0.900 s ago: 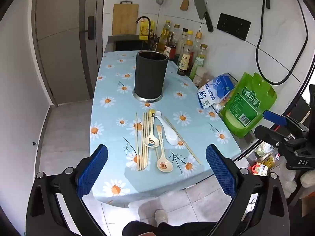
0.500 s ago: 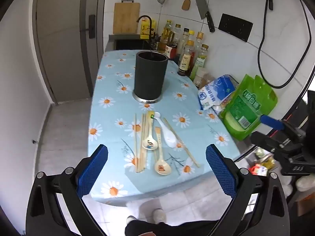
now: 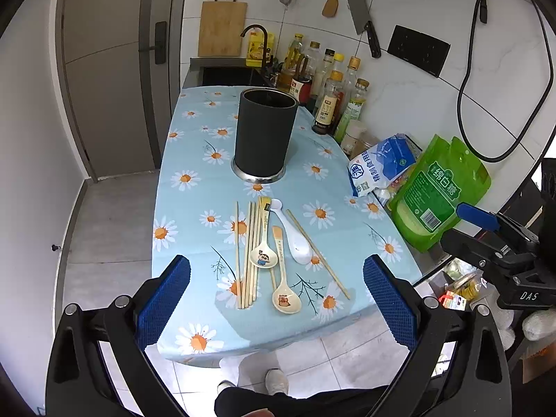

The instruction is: Organize utensils

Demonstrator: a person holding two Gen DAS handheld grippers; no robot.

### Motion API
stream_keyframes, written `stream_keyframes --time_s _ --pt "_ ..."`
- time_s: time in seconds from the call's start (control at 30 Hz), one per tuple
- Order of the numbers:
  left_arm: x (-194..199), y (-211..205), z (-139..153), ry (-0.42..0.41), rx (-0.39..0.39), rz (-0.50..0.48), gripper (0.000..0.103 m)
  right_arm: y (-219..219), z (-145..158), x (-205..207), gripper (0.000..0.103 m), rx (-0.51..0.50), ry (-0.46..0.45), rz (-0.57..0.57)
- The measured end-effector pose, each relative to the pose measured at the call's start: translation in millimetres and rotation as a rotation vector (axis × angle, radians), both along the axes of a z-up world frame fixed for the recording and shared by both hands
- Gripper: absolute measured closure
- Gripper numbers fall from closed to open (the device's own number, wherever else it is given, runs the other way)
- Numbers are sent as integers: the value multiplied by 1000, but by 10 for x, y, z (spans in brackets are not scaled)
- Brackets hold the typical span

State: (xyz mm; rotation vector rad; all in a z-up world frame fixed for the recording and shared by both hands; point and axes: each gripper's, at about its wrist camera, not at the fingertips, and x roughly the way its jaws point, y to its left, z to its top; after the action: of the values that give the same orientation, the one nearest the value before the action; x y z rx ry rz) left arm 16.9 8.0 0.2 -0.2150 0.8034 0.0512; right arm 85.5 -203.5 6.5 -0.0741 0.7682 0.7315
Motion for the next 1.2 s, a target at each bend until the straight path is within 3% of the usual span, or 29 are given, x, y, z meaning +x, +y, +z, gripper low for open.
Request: stream_keyframes --time_s 1.2 --pt "-35 -116 -5 2 1 -2 7 11 -27 -20 6 -3 22 19"
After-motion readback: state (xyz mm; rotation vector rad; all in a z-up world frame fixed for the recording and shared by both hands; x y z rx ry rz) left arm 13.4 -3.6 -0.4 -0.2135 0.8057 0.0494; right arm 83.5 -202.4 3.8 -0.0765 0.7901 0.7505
